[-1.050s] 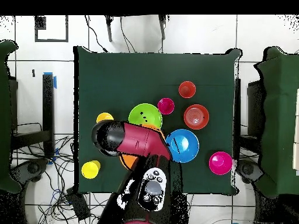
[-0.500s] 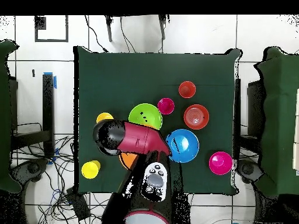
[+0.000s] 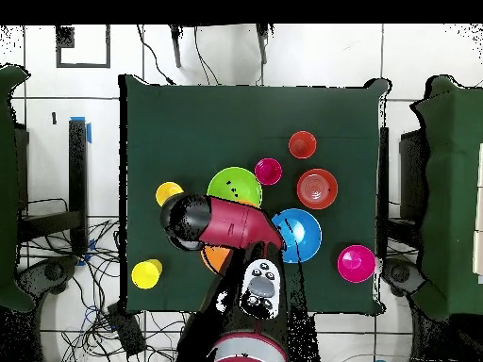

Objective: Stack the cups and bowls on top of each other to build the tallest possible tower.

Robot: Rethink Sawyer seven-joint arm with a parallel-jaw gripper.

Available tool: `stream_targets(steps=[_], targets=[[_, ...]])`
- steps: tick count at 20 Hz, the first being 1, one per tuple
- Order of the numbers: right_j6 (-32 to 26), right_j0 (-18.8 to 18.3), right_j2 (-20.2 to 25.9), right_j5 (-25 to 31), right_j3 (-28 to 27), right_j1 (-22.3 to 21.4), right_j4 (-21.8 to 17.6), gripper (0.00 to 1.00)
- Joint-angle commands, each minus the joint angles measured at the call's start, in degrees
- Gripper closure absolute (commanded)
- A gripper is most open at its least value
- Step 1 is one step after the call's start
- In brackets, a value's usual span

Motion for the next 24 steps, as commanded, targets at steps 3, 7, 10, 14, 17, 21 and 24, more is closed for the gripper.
stream_targets(steps=[3,7,10,14,17,21,24], targets=[[-1.67,-1.0,6.99,-2.71,-1.57,1.73,-4.48,1.0],[-2.27,-1.6,7.24,-1.59,-3.36,2.71,-5.08,1.0],[-2.74,-2.08,7.67,-0.87,-4.58,3.33,-5.39,1.0],[-3.45,-3.12,8.44,-0.4,-5.61,4.03,-5.9,1.0],[-3.81,-3.77,8.86,0.18,-6.93,4.87,-6.54,1.0],[-4.15,-4.64,9.47,1.42,-8.56,5.7,-7.15,1.0],[-4.38,-5.06,9.8,2.2,-8.24,4.91,-7.62,1.0]])
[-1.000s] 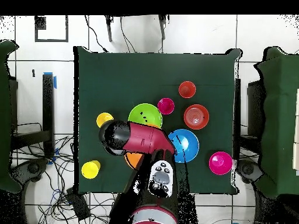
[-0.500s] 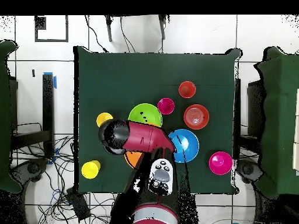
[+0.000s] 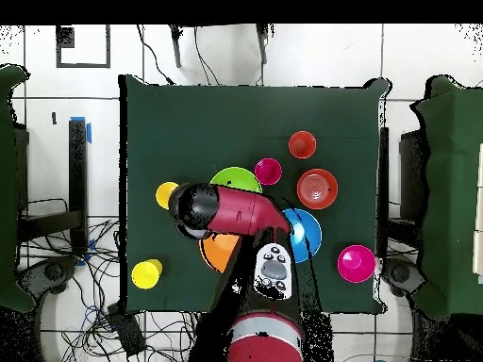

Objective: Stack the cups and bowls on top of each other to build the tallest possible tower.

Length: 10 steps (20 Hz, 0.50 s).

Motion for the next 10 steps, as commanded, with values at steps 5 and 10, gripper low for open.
stream_targets(steps=[5,10], targets=[[-4.3,-2.13,7.4,2.95,-5.05,3.18,-4.83,1.0],[-4.78,-2.52,7.83,5.31,-6.91,3.33,-5.26,1.0]])
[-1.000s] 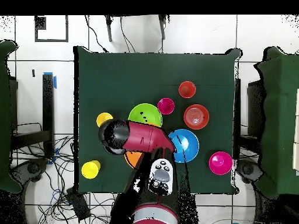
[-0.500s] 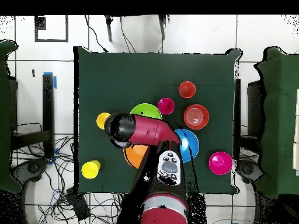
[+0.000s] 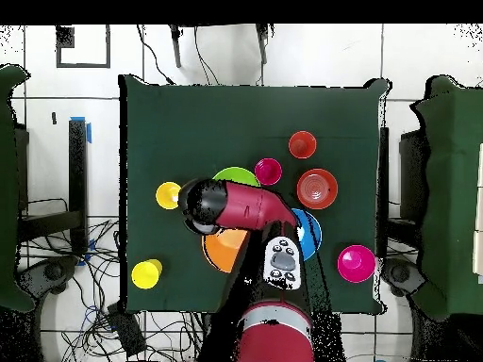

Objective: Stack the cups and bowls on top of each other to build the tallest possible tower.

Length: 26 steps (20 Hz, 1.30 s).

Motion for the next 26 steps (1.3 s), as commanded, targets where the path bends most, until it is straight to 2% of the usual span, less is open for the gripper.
stream_targets(steps=[1,7,14,20,26], targets=[[-4.65,-0.83,7.33,5.37,-5.35,1.62,-4.04,1.0],[-4.91,-0.94,7.74,7.74,-7.23,2.04,-4.4,1.0],[-3.34,1.29,5.91,11.88,-8.11,-1.71,-5.01,1.0],[-4.13,0.9,6.14,15.74,-9.65,-2.62,-5.0,1.0],[-5.45,-0.17,7.07,17.91,-12.09,-1.72,-5.2,1.0]])
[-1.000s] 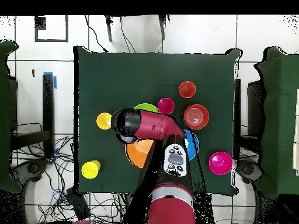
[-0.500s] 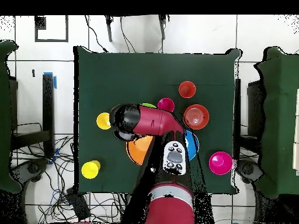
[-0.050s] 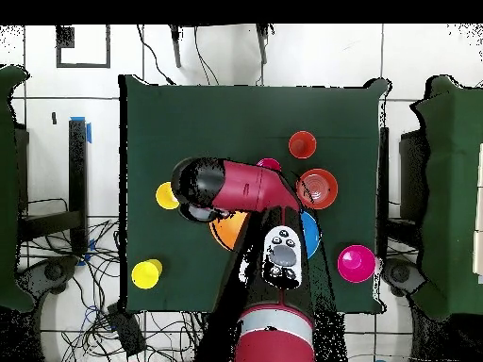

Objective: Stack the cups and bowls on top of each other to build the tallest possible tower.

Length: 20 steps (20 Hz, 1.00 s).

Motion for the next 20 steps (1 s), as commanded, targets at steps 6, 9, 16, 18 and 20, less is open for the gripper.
stream_targets(steps=[6,9,16,18,20], targets=[[-4.82,-0.28,6.57,5.23,-5.19,0.64,-4.33,1.0],[-3.98,0.21,6.39,4.1,-5.07,1.19,-4.45,1.0],[-4.79,-0.64,7.16,3.74,-6.39,3.09,-4.83,1.0],[-3.64,-0.24,6.96,2.91,-4.97,2.17,-4.68,1.0],[-3.07,-0.03,6.97,2.21,-4.56,2.01,-4.93,1.0]])
